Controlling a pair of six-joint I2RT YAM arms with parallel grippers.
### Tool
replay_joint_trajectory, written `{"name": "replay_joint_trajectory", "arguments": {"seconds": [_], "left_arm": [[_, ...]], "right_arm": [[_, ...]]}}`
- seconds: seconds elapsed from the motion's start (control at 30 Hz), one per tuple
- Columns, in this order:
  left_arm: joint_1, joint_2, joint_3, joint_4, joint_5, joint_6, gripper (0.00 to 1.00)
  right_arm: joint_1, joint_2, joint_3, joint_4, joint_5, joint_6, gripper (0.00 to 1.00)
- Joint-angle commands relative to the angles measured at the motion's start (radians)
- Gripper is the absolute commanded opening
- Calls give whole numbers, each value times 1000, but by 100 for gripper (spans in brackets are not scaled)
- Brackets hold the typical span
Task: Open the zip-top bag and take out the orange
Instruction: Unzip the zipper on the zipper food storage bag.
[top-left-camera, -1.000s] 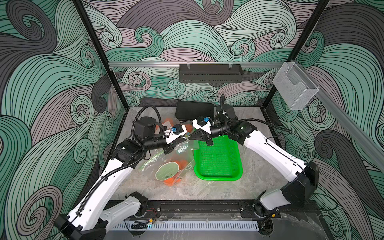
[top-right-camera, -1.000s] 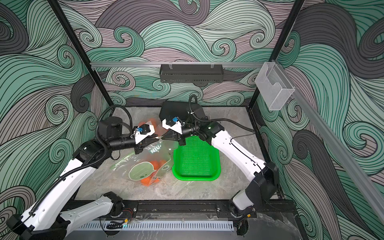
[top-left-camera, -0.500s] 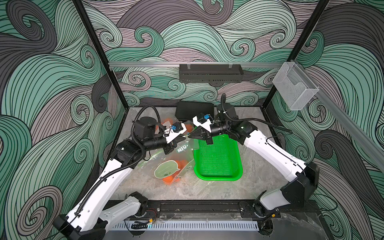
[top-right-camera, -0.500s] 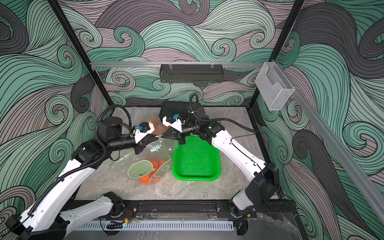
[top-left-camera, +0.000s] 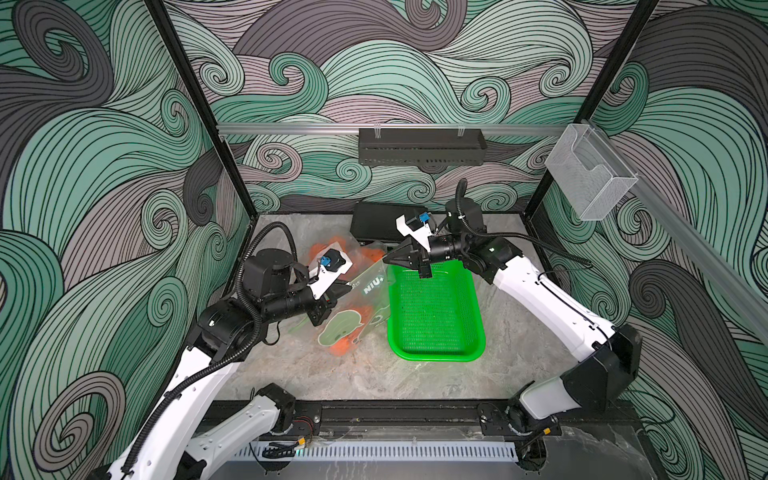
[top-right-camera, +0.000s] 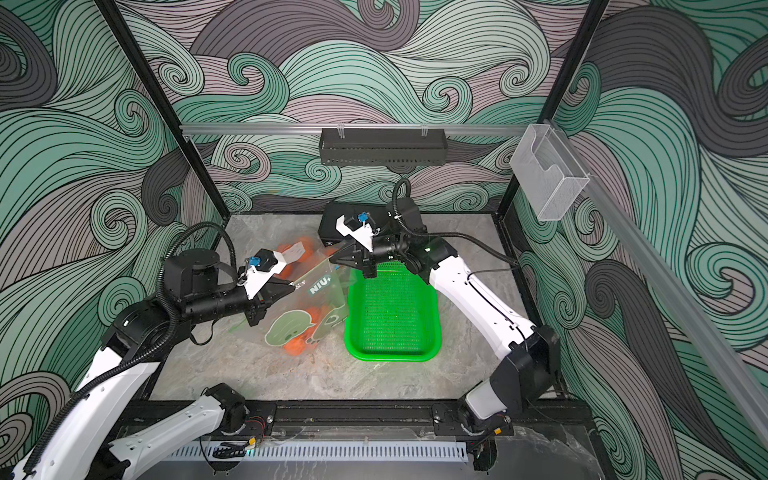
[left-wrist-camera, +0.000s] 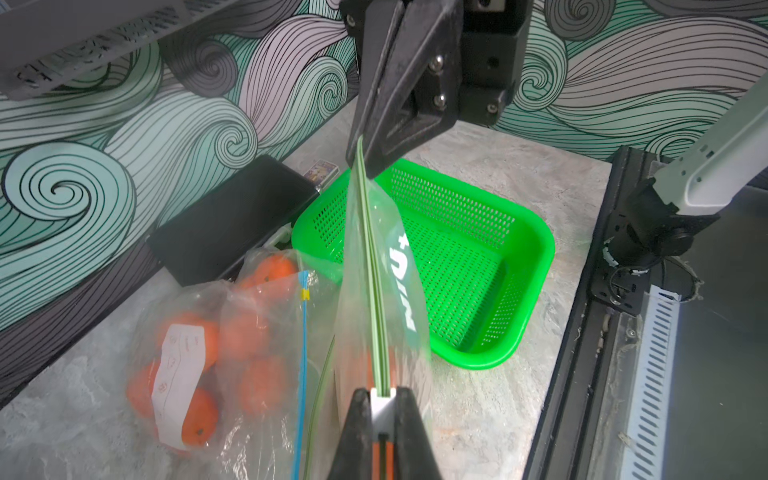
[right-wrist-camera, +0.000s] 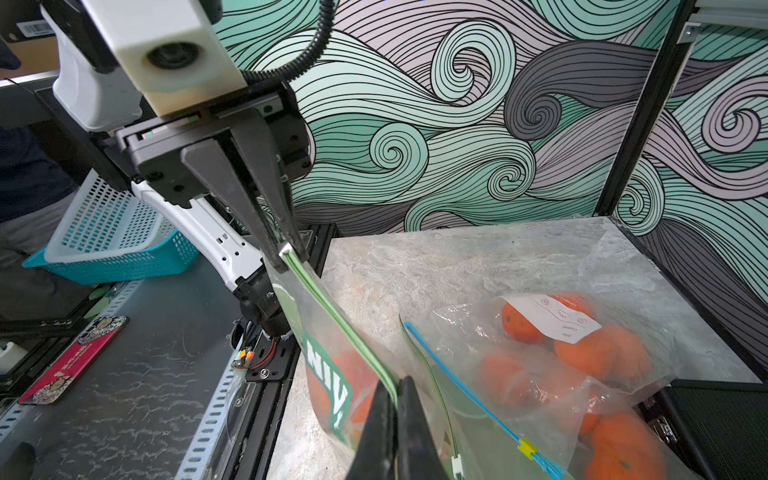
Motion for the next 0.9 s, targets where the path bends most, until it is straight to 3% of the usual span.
{"name": "replay_joint_trajectory", "arguments": {"seconds": [0.0, 0.87], "left_arm": [[4, -31, 37, -225, -82, -48, 0], [4, -128, 23, -415, -149, -117, 0]], "right_arm": [[-69, -2, 39, 74, 60, 48, 0], [-119, 24, 18, 148, 74, 135, 0]]}}
